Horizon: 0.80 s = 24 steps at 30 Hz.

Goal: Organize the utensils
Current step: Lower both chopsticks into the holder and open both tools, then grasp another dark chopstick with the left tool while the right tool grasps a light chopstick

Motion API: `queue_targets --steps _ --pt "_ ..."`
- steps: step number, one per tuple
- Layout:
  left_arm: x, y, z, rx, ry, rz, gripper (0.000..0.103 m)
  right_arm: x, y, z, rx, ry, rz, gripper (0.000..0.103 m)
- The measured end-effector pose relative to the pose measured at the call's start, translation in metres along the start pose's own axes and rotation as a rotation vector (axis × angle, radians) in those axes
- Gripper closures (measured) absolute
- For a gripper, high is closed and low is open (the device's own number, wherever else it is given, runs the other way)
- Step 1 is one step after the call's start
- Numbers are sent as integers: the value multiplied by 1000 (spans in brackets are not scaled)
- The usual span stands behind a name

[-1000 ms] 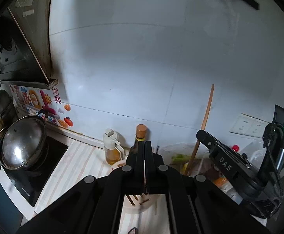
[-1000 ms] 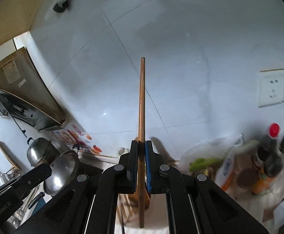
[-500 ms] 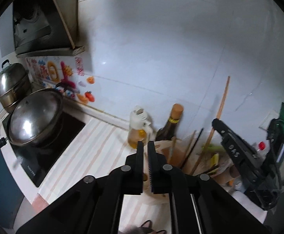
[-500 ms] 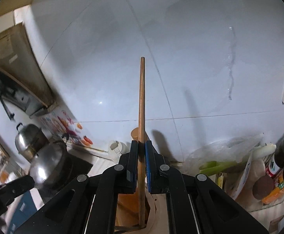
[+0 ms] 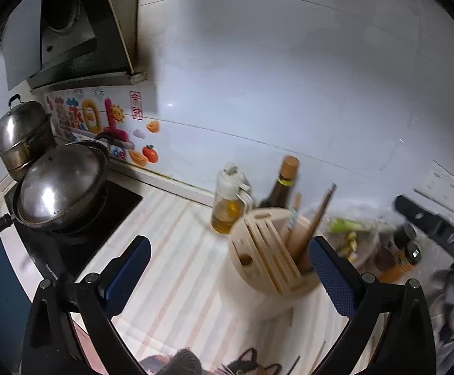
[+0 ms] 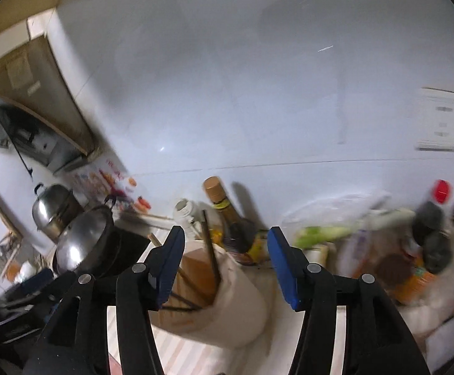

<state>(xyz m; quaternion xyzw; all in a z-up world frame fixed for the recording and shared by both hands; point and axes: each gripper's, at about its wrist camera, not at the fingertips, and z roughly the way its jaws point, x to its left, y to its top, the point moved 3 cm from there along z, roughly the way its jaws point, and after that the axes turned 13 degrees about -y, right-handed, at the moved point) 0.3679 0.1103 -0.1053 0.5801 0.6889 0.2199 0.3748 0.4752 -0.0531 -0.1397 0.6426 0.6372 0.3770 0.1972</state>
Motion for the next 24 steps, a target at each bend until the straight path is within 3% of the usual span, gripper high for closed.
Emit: queue_targets --steps 2,6,8,11,12,15,16,20,22,23,24 --pt "-6 -13 -7 8 -9 28 0 -24 -3 -24 -3 -41 42 45" --pt "-21 -58 -6 88 4 116 0 -72 -30 -63 3 -119 120 25" --pt "-31 -94 9 182 8 175 0 -98 -54 -77 18 -183 139 24" --pt "-49 -158 44 358 -20 239 0 -138 -99 -80 136 -257 191 24" --pt "-53 -172 53 394 -22 255 0 -152 -115 -78 180 -275 220 27" --pt "-64 -226 87 539 -21 310 2 -193 -160 -71 302 -356 301 68" --pt "-66 -245 99 592 -24 317 3 -204 -174 -69 336 -382 317 75" --pt "-72 -285 125 717 -39 327 23 -241 -212 -64 417 -442 373 80" --pt "-76 -298 135 751 -25 370 25 -256 -226 -58 466 -454 396 80" --pt "-79 -300 138 744 -3 409 21 -260 -231 -53 490 -452 394 80" --pt "-84 -298 138 717 5 447 23 -264 -236 -44 523 -460 380 80"
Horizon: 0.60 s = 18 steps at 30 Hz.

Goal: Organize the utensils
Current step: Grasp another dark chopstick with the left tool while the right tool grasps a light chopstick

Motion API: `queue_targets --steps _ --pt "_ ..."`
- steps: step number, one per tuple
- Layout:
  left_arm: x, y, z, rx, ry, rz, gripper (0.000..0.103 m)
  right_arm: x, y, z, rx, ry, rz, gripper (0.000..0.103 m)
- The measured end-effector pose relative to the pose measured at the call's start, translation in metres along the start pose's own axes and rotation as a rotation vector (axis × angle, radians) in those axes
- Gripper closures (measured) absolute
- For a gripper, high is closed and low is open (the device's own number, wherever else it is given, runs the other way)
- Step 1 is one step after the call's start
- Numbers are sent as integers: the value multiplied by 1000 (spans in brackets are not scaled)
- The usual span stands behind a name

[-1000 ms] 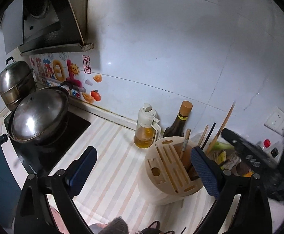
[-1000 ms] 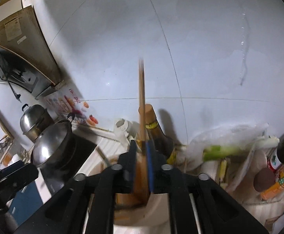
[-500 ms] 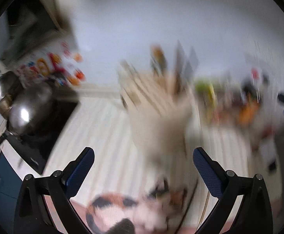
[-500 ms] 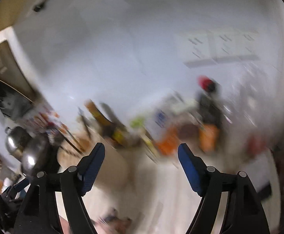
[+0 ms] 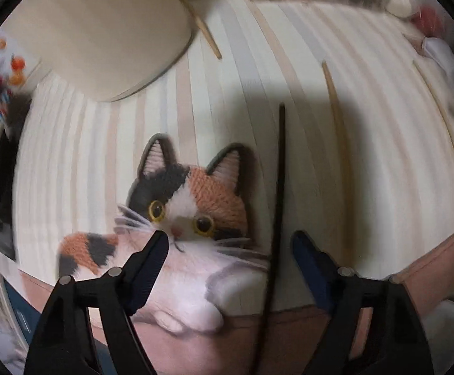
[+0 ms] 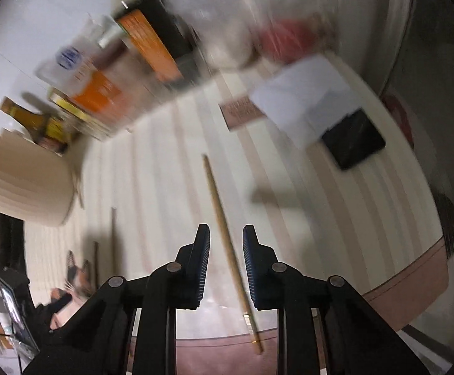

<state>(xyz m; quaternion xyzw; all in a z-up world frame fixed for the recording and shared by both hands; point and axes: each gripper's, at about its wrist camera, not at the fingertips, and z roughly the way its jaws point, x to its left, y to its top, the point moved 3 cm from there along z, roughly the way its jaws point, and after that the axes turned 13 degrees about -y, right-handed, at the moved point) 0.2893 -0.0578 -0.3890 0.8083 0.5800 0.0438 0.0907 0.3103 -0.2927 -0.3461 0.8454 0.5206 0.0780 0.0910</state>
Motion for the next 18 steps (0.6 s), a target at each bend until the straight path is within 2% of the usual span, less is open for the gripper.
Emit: queue_targets --steps 2,4,5,6,8,9,10,11,13,15,18 --pt "-7 7 0 -2 24 44 24 10 6 11 23 -13 -47 80" --pt "-12 12 -1 -7 19 66 29 24 14 25 44 -36 -113 80" --pt "-13 14 -1 -7 2 64 41 33 18 32 58 -62 -153 80" --pt "-16 16 -2 -4 -40 58 57 43 21 42 78 -80 -194 80" --pt "-20 22 -2 7 -76 50 75 59 23 57 128 -89 -269 79" --pt "-22 24 -2 7 -54 55 81 64 25 53 95 -98 -274 78" --pt "-22 27 -2 1 0 56 89 72 24 54 102 -89 -294 80" --pt "-21 27 1 4 31 36 99 77 21 57 94 -105 -310 85" --pt "-9 29 0 -12 2 -58 100 86 11 63 79 -114 -341 95" --pt "5 30 -1 -12 -45 -154 100 94 1 69 69 -122 -372 96" --pt "26 26 -2 -14 -96 -272 100 96 -11 80 134 -43 -349 96"
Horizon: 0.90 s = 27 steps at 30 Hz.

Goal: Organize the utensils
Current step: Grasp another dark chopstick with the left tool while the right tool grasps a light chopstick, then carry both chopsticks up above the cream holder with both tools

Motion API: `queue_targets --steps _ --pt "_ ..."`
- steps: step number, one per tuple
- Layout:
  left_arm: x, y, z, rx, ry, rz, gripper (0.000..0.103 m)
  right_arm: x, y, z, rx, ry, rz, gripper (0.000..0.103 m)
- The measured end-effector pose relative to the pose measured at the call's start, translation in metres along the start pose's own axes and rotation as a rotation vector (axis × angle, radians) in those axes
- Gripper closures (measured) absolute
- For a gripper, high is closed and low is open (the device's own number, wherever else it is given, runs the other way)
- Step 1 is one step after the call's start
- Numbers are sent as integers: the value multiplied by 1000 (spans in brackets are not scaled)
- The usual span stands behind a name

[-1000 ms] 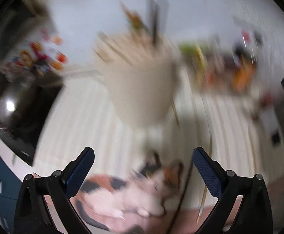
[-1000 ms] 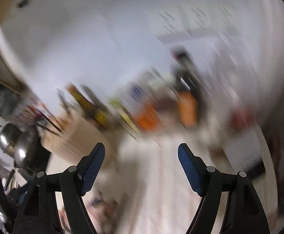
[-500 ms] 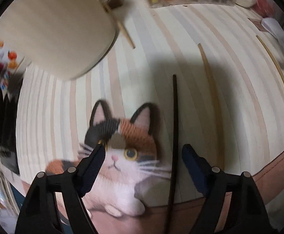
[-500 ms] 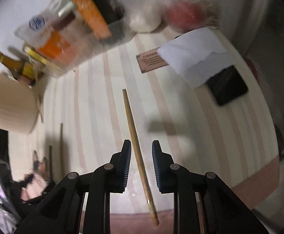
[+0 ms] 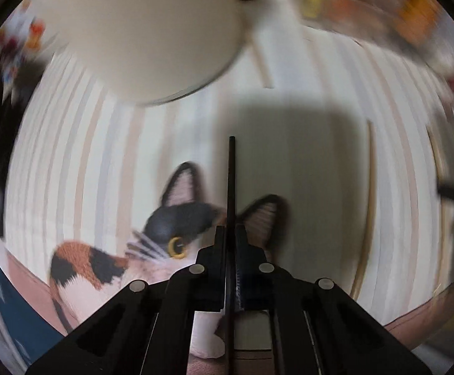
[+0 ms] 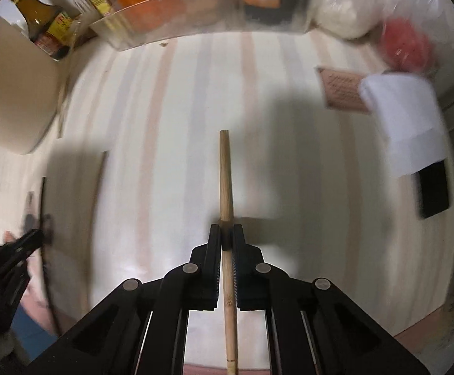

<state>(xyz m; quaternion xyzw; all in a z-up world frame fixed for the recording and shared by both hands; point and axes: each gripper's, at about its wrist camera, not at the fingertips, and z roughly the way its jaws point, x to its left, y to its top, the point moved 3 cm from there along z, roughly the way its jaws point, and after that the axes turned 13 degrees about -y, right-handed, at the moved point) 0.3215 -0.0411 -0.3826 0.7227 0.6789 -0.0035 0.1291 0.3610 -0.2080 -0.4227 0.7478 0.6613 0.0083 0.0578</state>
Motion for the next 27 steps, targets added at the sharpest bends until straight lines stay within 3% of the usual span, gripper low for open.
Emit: queue_targets --steps 3,9,13,16,21,23,27 --pt "23 0 -4 -6 -29 -125 99 5 -7 13 70 90 7 96" --pt "35 -1 -9 -4 -51 -179 99 23 -16 33 112 9 -101 96" --pt "41 -5 -10 4 -49 -178 99 33 -22 46 142 -19 -157 87" --pt "40 0 -10 11 -24 -151 99 38 -26 57 170 -30 -174 86" --pt "26 5 -4 8 -9 -138 99 59 -32 70 184 -133 -214 86" --pt "26 12 3 3 -10 -142 99 64 -39 73 169 -162 -203 95" --pt "36 19 -2 -8 -9 -148 100 67 -47 79 118 -130 -150 96"
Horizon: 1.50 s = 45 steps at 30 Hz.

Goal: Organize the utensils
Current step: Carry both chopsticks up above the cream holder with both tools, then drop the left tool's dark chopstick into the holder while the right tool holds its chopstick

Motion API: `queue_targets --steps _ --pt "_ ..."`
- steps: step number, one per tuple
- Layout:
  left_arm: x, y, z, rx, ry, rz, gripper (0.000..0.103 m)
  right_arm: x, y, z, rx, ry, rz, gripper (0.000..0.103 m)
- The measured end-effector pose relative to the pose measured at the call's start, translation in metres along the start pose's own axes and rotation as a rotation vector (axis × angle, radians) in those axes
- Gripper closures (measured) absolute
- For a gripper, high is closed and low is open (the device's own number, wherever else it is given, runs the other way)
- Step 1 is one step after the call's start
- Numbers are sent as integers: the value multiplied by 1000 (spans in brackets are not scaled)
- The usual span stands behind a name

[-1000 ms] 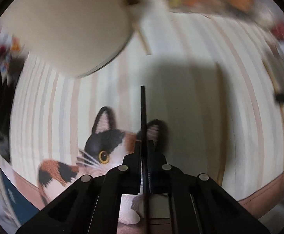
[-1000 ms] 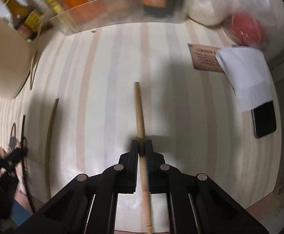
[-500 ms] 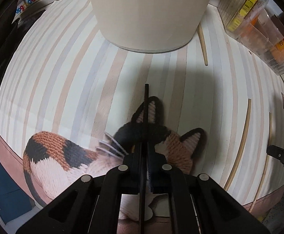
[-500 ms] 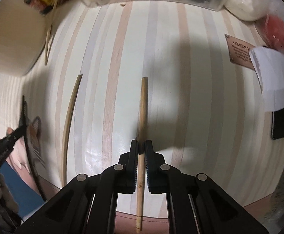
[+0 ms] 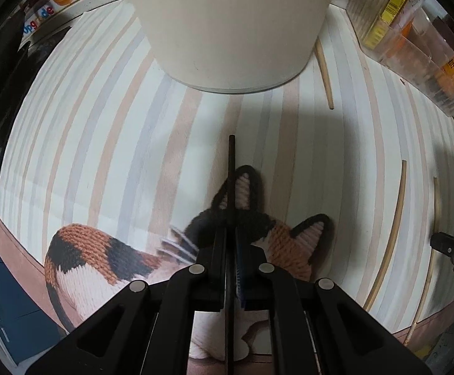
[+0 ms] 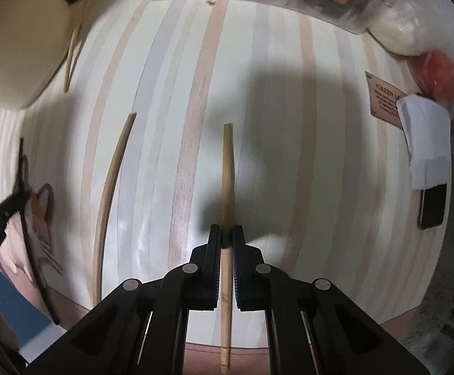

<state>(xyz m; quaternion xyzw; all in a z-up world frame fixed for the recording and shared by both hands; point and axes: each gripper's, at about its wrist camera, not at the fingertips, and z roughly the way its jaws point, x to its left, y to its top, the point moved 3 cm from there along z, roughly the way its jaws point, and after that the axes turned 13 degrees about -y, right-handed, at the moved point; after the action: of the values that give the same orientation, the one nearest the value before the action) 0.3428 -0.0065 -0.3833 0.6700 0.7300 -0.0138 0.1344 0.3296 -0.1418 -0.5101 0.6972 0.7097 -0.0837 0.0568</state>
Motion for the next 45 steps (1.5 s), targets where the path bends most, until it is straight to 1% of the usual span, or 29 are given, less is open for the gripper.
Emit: queue_targets --steps 2,3,4,7,8,13,14,15,16,19,21,24,26,27,29,31,36,40,41,43,44,45 --pt "5 -1 -9 -17 -6 -5 100 -10 -10 3 -21 35 46 96" --pt "14 -2 -16 -23 -14 -6 100 -12 -22 2 -29 51 66 96" --pt "16 -4 -19 -30 -19 -5 100 -15 -28 2 -47 82 93 96" --pt "16 -7 -37 -60 -38 11 100 -18 -41 -6 -109 154 122 96" --pt "15 -8 -44 -74 -39 20 100 -10 -44 -13 -137 170 135 96" --pt "17 -11 -73 -132 -72 38 100 -12 -59 -36 -261 234 191 96" --pt "16 -13 -80 -147 -81 40 100 -15 -52 -45 -275 244 194 96" --pt "14 -16 -86 -162 -86 44 100 -14 -55 -51 -296 254 201 96" --pt "11 -16 -95 -180 -96 50 100 -18 -42 -69 -310 261 205 96" --pt "5 -17 -120 -238 -115 62 100 -27 -40 -103 -382 287 208 96" --pt "4 -14 -135 -274 -126 68 100 -40 -35 -126 -424 311 217 96" --pt "-5 -3 -168 -362 -142 86 101 -50 -25 -160 -495 346 230 96" --pt "-8 4 -186 -415 -151 94 101 -63 -15 -191 -547 341 231 96" --pt "-11 8 -200 -449 -161 103 101 -66 -4 -207 -587 336 233 96" --pt "-15 16 -222 -501 -177 107 103 -73 16 -230 -637 340 248 96" --pt "-21 27 -248 -560 -201 118 103 -74 27 -252 -683 357 261 96" --pt "-34 53 -292 -652 -243 140 103 -77 59 -309 -786 411 280 96" --pt "-33 67 -313 -698 -241 136 103 -71 82 -350 -847 445 264 96" --pt "-30 70 -314 -696 -239 133 103 -67 88 -358 -860 449 252 96" --pt "-24 69 -311 -678 -235 110 100 -61 88 -368 -857 459 235 96" --pt "-20 67 -306 -660 -234 94 97 -58 88 -367 -850 461 220 96" --pt "-14 64 -295 -627 -211 77 91 -56 87 -364 -840 455 206 96"
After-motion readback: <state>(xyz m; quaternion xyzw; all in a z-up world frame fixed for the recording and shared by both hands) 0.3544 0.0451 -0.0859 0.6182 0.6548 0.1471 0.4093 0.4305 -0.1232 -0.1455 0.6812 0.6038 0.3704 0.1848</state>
